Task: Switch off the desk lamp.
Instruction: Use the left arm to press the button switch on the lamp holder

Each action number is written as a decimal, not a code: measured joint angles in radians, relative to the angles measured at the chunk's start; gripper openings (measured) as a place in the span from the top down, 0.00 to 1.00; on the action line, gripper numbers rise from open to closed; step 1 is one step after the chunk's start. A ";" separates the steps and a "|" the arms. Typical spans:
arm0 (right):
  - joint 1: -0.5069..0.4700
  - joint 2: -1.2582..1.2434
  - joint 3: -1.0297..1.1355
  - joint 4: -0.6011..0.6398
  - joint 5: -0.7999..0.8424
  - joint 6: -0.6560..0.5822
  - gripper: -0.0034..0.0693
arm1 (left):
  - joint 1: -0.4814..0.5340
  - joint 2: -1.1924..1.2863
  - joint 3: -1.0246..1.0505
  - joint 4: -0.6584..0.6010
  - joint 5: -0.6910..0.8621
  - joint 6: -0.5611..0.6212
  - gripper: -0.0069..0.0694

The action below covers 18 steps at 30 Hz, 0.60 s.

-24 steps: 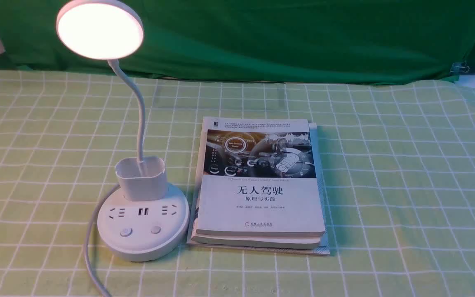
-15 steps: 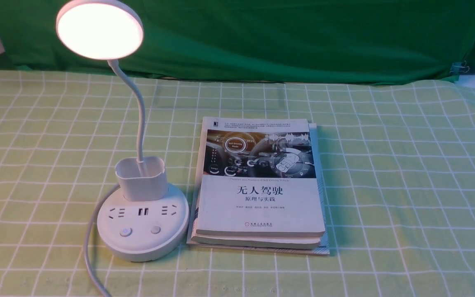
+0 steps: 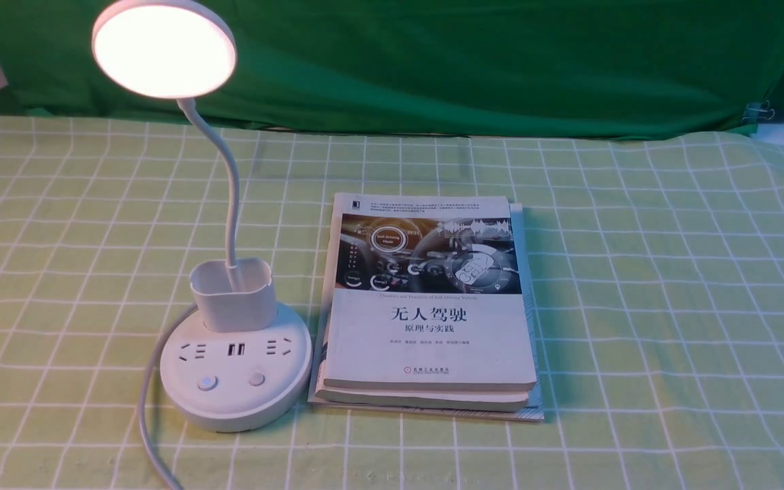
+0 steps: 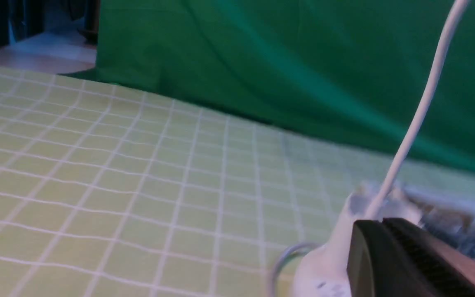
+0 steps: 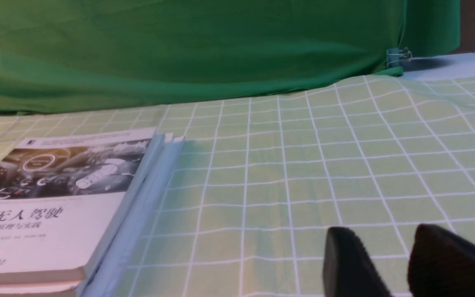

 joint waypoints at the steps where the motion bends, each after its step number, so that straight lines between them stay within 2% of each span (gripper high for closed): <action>1: 0.000 0.000 0.000 0.000 0.000 0.000 0.63 | 0.000 0.000 0.000 -0.048 -0.019 -0.020 0.91; 5: 0.000 0.000 0.000 0.000 0.000 0.000 0.63 | 0.000 0.000 0.000 -0.185 -0.135 -0.093 0.91; 11: 0.000 0.000 0.000 0.000 0.000 0.000 0.63 | 0.000 0.000 -0.003 -0.221 -0.225 -0.139 0.91; 15: 0.000 0.000 0.000 0.000 0.000 0.001 0.63 | 0.000 0.048 -0.083 -0.216 -0.098 -0.159 0.91; 18: 0.000 0.000 0.000 0.000 -0.001 0.001 0.63 | 0.000 0.218 -0.279 -0.128 0.162 -0.149 0.91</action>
